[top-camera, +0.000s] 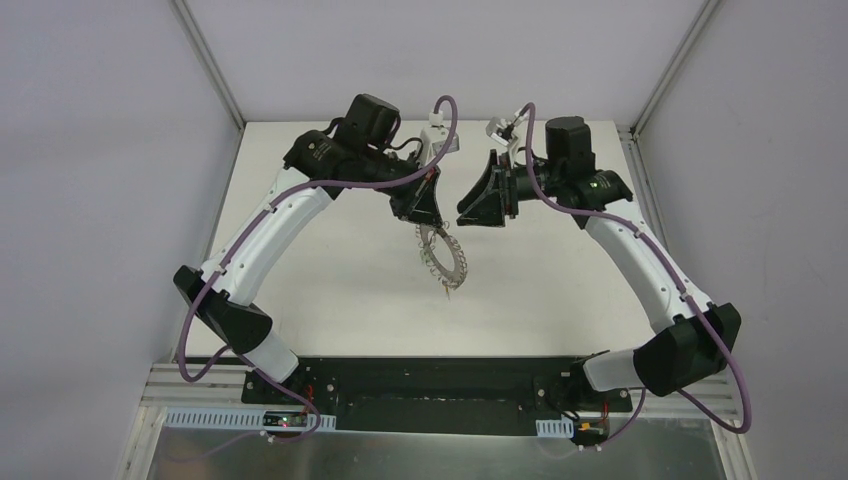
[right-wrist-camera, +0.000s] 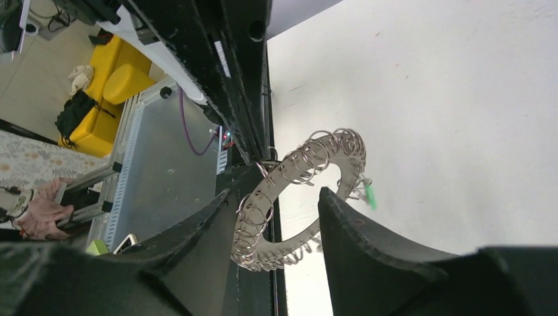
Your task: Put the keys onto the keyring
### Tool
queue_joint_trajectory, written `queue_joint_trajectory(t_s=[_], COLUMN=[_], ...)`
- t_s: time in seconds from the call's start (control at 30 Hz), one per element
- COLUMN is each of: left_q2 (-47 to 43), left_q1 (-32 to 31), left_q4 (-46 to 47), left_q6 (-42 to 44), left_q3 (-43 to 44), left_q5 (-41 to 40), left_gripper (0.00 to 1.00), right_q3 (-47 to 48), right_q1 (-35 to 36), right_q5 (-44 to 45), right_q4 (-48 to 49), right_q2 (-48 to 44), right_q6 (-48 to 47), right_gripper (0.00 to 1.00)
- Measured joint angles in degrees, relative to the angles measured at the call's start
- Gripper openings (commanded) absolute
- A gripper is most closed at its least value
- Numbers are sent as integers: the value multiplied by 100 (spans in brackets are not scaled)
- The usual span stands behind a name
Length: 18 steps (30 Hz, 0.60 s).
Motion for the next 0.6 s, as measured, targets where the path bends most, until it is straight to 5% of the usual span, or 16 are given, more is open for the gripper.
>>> queue_joint_trajectory(t_s=[0.3,0.6], left_q2=[20,20], left_q1=[-20,-74], left_q4=[-68,-68], left_q6=[33,33], left_q3=[0,0], left_q5=[280,396], left_gripper=[0,0], right_q3=[59,188], right_q1=[378,481], right_q5=[55,72], right_q4=[-527,-632], right_q2=[-7,-7], right_q6=[-551,-601], right_gripper=[50,30])
